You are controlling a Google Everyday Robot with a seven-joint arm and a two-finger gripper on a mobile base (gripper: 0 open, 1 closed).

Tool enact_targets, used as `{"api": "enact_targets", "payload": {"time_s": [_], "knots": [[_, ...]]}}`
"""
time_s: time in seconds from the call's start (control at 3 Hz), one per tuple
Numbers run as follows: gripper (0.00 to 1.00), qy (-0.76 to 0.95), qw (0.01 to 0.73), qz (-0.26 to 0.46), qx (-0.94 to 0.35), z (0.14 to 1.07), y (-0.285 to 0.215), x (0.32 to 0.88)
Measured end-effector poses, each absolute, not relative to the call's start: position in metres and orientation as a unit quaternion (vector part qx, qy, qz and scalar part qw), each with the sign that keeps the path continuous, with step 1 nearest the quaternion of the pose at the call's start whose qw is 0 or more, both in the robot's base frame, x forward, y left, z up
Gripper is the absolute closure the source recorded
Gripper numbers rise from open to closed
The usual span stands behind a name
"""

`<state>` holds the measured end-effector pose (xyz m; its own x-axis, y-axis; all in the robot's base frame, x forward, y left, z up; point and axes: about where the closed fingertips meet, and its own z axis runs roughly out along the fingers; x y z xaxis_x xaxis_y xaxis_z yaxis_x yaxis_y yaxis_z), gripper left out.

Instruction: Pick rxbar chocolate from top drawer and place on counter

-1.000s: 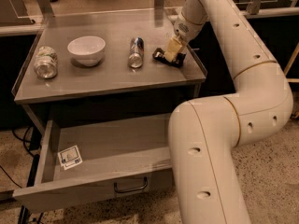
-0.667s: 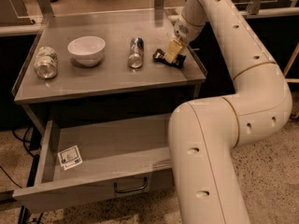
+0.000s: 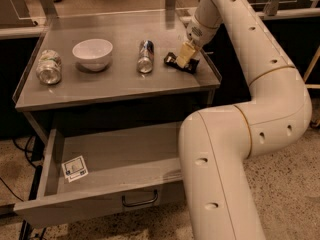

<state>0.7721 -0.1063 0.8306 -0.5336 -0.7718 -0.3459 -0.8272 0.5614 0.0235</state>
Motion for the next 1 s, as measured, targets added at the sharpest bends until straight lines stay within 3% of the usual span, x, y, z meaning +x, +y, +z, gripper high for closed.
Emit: {"api": "enact_targets", "payload": {"time_s": [0.33,1.0], "knots": [[0.84,0.871,0.152,0.092,-0.458,0.8316,-0.1055,0.7722],[0.38,0.871,0.153,0.092,-0.458,0.8316,-0.1055,0.7722]]}}
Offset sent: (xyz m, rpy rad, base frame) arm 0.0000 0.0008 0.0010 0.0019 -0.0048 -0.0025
